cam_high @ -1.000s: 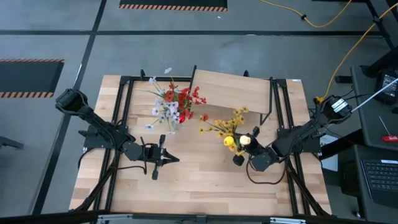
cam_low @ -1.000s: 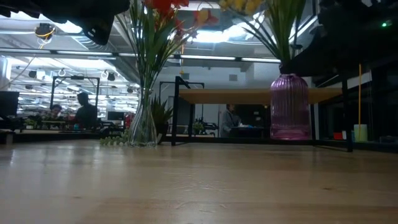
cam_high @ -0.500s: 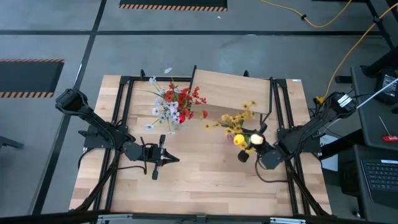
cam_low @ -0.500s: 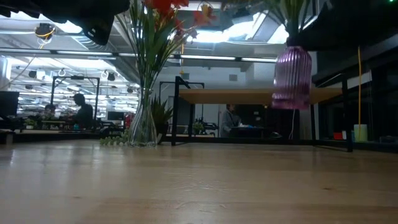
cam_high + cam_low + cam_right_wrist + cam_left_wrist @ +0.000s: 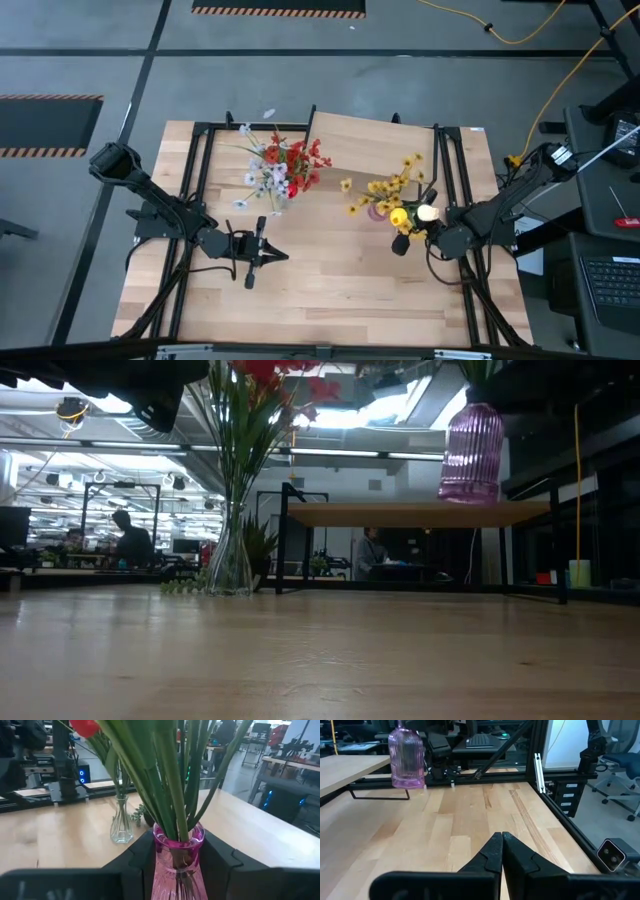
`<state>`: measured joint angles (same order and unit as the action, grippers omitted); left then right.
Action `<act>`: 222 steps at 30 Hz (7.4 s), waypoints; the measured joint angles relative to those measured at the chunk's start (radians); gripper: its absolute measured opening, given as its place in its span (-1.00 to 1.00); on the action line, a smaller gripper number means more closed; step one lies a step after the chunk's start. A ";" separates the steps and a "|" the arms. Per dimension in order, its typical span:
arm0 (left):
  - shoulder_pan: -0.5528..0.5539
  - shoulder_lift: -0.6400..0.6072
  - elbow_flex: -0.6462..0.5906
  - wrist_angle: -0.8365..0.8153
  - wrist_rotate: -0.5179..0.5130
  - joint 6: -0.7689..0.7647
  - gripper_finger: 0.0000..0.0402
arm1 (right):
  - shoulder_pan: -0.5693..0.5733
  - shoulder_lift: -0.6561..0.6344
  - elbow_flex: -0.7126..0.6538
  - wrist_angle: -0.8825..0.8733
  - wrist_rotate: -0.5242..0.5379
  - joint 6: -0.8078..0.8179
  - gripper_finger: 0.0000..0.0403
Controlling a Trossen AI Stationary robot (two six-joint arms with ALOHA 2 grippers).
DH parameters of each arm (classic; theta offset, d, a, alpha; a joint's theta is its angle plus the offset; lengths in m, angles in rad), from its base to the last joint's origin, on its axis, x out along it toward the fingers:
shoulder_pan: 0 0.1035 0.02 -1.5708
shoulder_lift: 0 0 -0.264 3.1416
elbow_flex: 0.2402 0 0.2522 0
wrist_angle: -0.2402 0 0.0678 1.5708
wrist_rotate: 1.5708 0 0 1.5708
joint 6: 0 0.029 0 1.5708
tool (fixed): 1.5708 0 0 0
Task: Pick and place flowers into a vace then onto a shelf
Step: Put the violet vase on the shelf, then put the transparent vase on the shelf
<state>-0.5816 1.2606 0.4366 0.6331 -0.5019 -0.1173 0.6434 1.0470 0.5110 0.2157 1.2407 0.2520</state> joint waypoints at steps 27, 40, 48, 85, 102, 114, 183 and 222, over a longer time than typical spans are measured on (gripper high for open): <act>0.000 0.000 0.000 0.000 -0.002 -0.003 -0.97 | -0.252 -0.227 0.051 -0.015 -0.080 -0.249 -0.43; 0.000 0.000 0.000 0.000 -0.002 -0.002 -0.97 | -0.381 -0.226 0.164 -0.253 0.018 -0.139 -0.43; 0.000 0.000 0.000 0.000 -0.002 -0.002 -0.99 | -0.459 -0.226 0.165 -0.358 0.019 -0.003 -0.43; 0.000 0.000 0.000 -0.001 -0.002 -0.002 -0.97 | -0.795 -0.229 0.167 -0.612 -0.208 0.238 -0.41; 0.000 0.000 0.000 -0.001 -0.001 -0.003 -0.98 | -0.800 -0.228 0.166 -0.630 -0.262 0.207 -0.02; 0.000 0.000 0.000 -0.001 -0.001 -0.019 -0.99 | -0.774 -0.226 0.163 -0.559 -0.323 0.097 -0.01; 0.000 0.000 0.000 -0.009 -0.002 -0.053 -0.97 | -0.583 -0.406 0.163 -0.550 -0.484 -0.026 0.39; 0.007 0.000 0.000 -0.240 -0.277 -0.323 -0.30 | -0.016 0.174 -0.044 0.196 -0.536 -0.139 -0.99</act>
<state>-0.5742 1.2610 0.4362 0.3928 -0.7790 -0.4402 0.6273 1.2211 0.4669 0.4113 0.7044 0.1130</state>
